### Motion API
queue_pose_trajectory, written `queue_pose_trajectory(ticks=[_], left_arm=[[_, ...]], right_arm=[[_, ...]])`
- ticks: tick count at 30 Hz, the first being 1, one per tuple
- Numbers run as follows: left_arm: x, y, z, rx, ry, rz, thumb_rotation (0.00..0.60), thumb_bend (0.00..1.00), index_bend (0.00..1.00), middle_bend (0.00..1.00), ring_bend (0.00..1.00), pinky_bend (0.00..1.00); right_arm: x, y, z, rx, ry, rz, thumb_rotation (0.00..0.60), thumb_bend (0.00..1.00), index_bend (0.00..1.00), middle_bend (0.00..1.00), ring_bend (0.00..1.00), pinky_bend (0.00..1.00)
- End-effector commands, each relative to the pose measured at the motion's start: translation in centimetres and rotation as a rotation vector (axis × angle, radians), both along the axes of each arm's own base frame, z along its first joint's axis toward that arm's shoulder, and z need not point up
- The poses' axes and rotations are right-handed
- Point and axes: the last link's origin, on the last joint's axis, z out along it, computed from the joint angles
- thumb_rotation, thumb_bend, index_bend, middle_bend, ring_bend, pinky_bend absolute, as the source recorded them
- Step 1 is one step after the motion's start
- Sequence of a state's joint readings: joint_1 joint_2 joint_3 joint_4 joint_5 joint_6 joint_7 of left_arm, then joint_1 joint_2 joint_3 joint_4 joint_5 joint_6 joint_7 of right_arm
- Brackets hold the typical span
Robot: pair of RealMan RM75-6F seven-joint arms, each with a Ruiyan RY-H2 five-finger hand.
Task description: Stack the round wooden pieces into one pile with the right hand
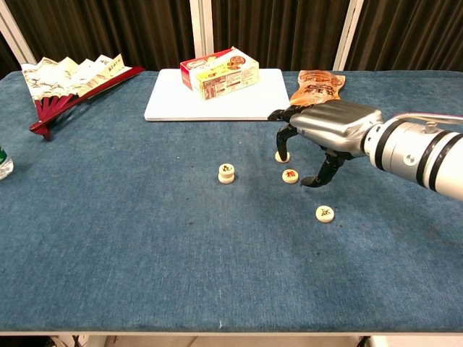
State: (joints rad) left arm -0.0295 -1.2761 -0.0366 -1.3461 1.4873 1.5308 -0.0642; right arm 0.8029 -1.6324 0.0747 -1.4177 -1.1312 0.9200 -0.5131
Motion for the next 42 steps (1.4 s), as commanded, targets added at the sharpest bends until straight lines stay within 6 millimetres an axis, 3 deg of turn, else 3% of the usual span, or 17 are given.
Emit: queue_pose_trajectory(ticks=[1, 15, 24, 33, 38, 42], left_arm=[[-0.1, -0.1, 0.1, 0.004, 0.000, 0.004, 0.600, 0.00, 0.11, 0.09, 0.06, 0.00], [-0.3, -0.2, 0.1, 0.005, -0.001, 0.013, 0.600, 0.00, 0.11, 0.09, 0.06, 0.00], [-0.6, -0.3, 0.1, 0.006, -0.003, 0.019, 0.600, 0.00, 0.11, 0.09, 0.06, 0.00], [-0.5, -0.4, 0.3, 0.011, -0.001, 0.011, 0.600, 0.00, 0.11, 0.09, 0.06, 0.00], [-0.5, -0.5, 0.3, 0.012, -0.001, 0.015, 0.600, 0.00, 0.11, 0.09, 0.06, 0.00], [-0.7, -0.7, 0.3, 0.012, -0.002, 0.027, 0.600, 0.00, 0.11, 0.09, 0.06, 0.00]], right_arm=[[0.0, -0.2, -0.3, -0.002, 0.001, -0.002, 0.600, 0.38, 0.47, 0.06, 0.07, 0.15], [-0.2, -0.8, -1.4, 0.012, 0.017, -0.014, 0.600, 0.40, 0.53, 0.06, 0.08, 0.15], [0.3, -1.0, -1.7, 0.019, 0.008, -0.021, 0.600, 0.48, 0.57, 0.08, 0.09, 0.15], [5.1, -1.2, -0.7, 0.026, -0.097, 0.047, 0.600, 0.54, 0.59, 0.10, 0.09, 0.15], [7.6, -1.6, -2.1, 0.043, -0.081, 0.072, 0.600, 0.54, 0.59, 0.10, 0.09, 0.15], [8.4, -1.6, -3.1, 0.052, -0.058, 0.076, 0.600, 0.54, 0.58, 0.10, 0.09, 0.15]])
